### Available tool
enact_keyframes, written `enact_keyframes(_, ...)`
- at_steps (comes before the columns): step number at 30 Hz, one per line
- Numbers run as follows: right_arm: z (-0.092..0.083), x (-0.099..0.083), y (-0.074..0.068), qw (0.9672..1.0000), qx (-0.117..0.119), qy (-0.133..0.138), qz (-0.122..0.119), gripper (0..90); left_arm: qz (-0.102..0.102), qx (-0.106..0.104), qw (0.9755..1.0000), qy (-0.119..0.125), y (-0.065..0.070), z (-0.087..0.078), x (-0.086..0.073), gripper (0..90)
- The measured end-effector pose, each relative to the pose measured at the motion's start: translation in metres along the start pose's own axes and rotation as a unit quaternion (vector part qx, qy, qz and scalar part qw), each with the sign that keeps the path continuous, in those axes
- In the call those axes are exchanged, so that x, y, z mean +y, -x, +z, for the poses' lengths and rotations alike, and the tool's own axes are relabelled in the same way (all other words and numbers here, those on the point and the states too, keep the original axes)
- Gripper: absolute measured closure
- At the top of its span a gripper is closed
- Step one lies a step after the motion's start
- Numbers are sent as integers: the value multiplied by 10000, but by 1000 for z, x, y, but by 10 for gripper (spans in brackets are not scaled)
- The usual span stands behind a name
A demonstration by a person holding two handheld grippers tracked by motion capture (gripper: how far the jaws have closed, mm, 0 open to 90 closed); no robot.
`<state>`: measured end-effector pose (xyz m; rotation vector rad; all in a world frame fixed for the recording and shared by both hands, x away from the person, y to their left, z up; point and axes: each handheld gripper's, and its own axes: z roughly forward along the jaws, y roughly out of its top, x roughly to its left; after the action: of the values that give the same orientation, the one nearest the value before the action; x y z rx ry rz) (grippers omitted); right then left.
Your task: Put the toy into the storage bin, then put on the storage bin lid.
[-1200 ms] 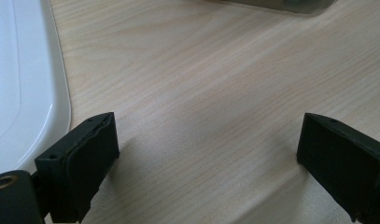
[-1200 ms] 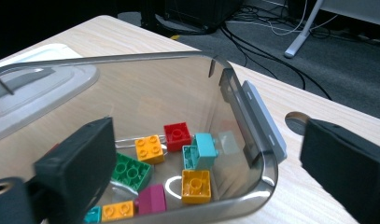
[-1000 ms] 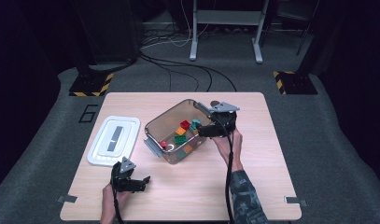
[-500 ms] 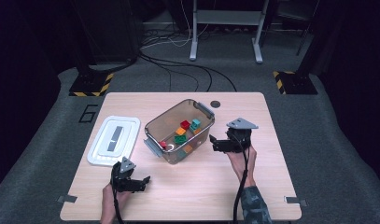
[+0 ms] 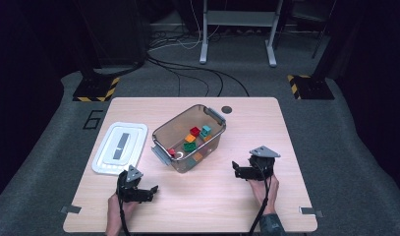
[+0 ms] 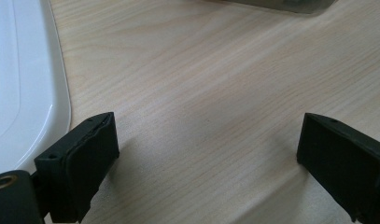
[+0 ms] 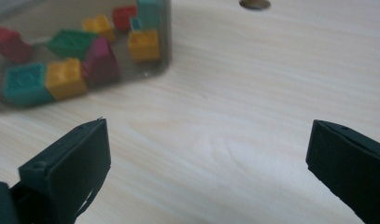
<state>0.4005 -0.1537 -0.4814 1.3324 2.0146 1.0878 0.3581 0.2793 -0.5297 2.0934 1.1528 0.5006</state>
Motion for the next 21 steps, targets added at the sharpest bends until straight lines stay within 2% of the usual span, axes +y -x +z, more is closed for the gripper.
enact_keyframes(5,-1,-28,8,9994,-142,-235,213,0,5,-3,10000,2,0,0,0,51)
enact_keyframes(11,-2,-52,16,9978,-350,-503,259,0,1,-3,10000,-6,0,0,0,51)
enact_keyframes(14,-3,-53,16,9975,-400,-557,178,0,2,-2,10000,-8,0,0,0,51)
enact_keyframes(16,0,-55,16,9963,-429,-718,193,0,-44,22,10000,8,1,0,0,51)
enact_keyframes(20,3,-54,14,9955,-451,-837,-5,0,-56,54,10000,3,1,0,0,52)
enact_keyframes(21,3,-54,14,9955,-437,-841,74,0,-51,56,10000,-13,1,-1,-1,52)
